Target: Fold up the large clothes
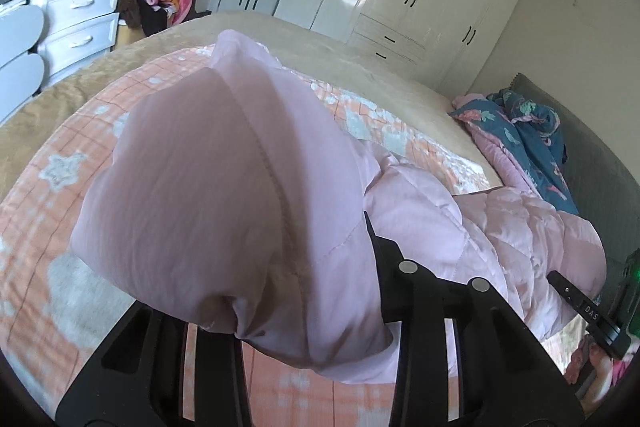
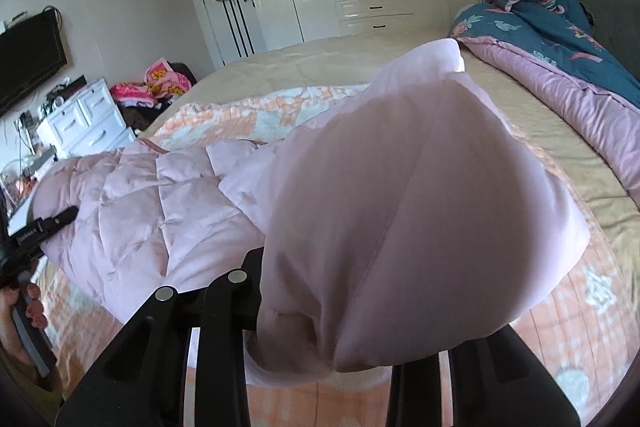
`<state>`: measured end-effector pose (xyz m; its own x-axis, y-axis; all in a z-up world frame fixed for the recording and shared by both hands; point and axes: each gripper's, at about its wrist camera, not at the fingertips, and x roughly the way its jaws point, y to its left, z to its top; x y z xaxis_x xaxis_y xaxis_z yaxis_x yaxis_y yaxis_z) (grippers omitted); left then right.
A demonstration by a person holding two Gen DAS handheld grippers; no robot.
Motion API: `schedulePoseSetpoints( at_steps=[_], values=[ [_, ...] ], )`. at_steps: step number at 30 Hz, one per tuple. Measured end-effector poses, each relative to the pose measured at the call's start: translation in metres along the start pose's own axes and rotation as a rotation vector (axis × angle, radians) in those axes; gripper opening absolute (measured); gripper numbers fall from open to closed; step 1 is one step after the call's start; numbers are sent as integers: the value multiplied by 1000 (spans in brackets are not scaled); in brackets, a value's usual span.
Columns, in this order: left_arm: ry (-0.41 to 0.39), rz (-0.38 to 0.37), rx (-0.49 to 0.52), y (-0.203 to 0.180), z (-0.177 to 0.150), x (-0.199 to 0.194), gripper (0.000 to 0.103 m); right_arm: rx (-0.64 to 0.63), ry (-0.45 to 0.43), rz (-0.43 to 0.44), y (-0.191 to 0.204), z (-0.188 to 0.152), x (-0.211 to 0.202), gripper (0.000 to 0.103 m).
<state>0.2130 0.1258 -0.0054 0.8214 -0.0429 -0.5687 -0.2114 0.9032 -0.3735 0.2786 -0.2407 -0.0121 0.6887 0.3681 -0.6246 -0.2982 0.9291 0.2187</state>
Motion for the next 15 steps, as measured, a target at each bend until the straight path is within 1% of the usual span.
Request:
schedulePoseSetpoints(
  at_steps=[6,15],
  values=[
    [19,17,12,-2,-22,-21,27,14,14,-2,-1,-20,-26,30],
    [34,32,32,-4,-41,-47,27,45,27,4,-4,-46,-52,30]
  ],
)
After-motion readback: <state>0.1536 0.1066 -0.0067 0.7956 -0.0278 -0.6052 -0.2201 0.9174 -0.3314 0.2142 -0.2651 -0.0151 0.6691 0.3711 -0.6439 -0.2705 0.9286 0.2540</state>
